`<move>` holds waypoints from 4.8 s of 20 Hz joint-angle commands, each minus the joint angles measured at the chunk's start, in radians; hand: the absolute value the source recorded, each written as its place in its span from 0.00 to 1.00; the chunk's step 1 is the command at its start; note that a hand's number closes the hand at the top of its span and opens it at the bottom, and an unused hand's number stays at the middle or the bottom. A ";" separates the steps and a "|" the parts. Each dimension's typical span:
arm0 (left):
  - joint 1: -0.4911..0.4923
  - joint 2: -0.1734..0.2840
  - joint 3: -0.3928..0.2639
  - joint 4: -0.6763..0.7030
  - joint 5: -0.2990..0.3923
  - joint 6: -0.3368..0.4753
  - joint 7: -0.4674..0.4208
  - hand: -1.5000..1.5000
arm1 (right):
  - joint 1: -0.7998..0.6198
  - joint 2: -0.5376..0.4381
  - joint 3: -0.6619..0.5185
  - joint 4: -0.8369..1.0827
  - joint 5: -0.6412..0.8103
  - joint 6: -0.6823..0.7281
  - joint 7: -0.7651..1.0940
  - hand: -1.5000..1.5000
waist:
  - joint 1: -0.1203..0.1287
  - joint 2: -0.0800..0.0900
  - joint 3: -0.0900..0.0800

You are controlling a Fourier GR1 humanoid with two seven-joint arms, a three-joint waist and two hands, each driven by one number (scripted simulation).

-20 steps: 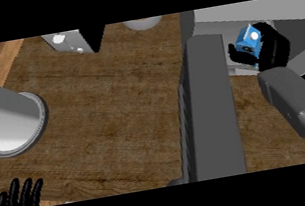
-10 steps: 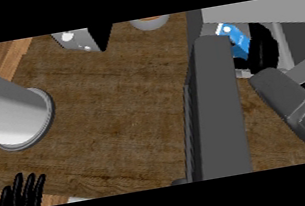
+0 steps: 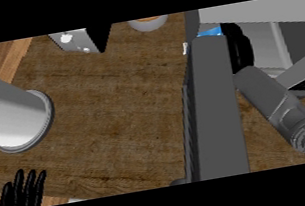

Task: Pick up the milk, place it into the microwave and close the microwave

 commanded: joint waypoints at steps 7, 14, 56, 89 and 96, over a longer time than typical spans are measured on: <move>0.019 0.003 0.017 0.023 -0.007 -0.001 -0.017 0.00 | 0.034 0.061 -0.111 -0.110 -0.115 0.207 -0.123 0.00 | -0.059 -0.018 0.001; 0.068 -0.010 -0.014 -0.012 -0.021 -0.013 -0.033 0.00 | 0.104 0.047 -0.199 -0.134 -0.209 0.424 -0.226 0.00 | -0.085 -0.032 0.000; -0.100 -0.033 -0.234 0.142 -0.325 -0.026 0.089 1.00 | 0.874 -0.070 -0.198 -0.537 -0.310 0.944 -0.509 0.00 | -0.200 -0.077 -0.008; -0.863 -0.151 -0.810 0.896 -0.333 0.294 0.234 1.00 | 1.008 -0.276 -0.245 -0.701 -0.487 1.237 -0.494 0.00 | -0.242 -0.065 -0.008; -0.930 -0.151 -0.941 0.852 -0.161 0.468 0.176 1.00 | 0.999 -0.259 -0.189 -0.843 -0.523 1.255 -0.416 0.00 | -0.281 -0.062 -0.011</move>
